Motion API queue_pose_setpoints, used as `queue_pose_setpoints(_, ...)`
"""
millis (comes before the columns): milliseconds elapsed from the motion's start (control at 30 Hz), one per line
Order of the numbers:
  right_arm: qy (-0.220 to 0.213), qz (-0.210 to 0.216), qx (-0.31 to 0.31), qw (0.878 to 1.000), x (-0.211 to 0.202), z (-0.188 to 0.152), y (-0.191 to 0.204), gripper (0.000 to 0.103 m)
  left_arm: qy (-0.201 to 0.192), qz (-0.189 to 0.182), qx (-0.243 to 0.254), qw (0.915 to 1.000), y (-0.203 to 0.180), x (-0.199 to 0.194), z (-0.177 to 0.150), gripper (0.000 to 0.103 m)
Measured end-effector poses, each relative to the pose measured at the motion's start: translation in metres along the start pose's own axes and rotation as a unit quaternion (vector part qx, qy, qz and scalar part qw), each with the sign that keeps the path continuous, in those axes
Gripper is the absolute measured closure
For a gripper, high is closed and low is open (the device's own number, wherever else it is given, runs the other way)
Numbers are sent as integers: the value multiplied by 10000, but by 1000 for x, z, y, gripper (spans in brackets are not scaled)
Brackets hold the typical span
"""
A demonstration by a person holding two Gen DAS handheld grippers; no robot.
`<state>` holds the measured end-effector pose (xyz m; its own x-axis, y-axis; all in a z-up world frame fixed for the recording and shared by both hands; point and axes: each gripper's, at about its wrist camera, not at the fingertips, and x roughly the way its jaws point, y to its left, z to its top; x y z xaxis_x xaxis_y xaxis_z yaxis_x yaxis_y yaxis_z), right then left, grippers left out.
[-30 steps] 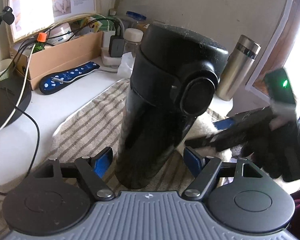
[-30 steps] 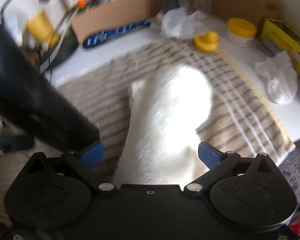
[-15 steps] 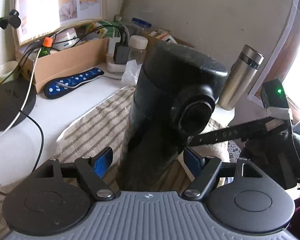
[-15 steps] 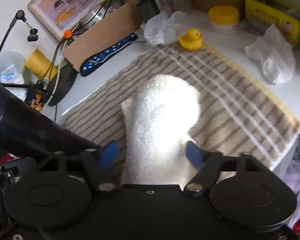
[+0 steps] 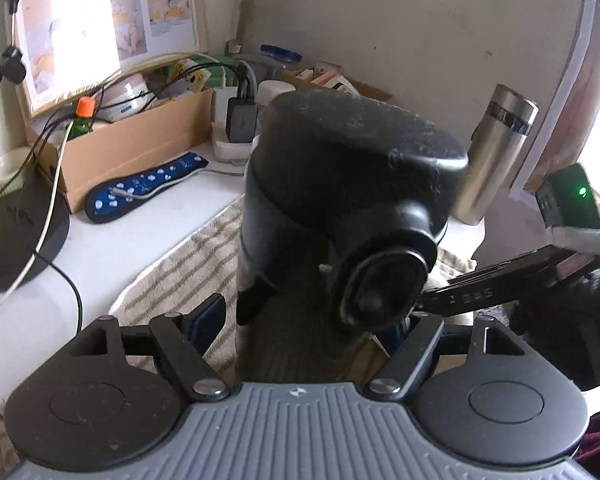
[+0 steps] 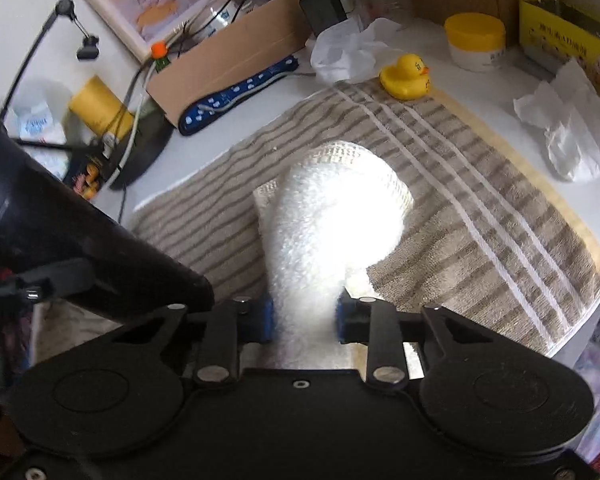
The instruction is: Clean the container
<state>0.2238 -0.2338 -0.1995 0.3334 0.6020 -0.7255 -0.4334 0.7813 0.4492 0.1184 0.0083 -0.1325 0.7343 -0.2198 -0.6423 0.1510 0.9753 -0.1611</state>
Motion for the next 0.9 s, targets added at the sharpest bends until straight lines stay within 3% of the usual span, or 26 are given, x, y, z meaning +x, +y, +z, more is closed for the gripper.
queue_pose_setpoints(33,4,95,80,9999,-1,0,-2,78,-68,15,130,9999,-3,-2,0,36)
queue_pose_setpoints(200,-156,907,922,9915,-9,1,-14,79,-22,161,235,9996,-7,-9,5,37)
queue_pose_setpoints(433,-172,1779,1791,9675,-5,2,-22,79,-482,46,-429,9979,7,-53,36,38)
queue_pose_setpoints(567,50,2077,1691,9635,7,-2,-15,79,-813,-41,-633,9947,11,-78,55,38)
queue_pose_setpoints(700,229,2564,2685,9283,26,-13,-28,79,-978,-272,-769,9919,9,-95,67,38)
queue_pose_setpoints(800,295,2987,3463,8888,38,-21,-37,79,-1005,-376,-713,9917,1,-101,69,38)
queue_pose_setpoints(900,270,3176,3855,8659,41,-26,-36,79,-1004,-643,-851,9892,-4,-105,66,38)
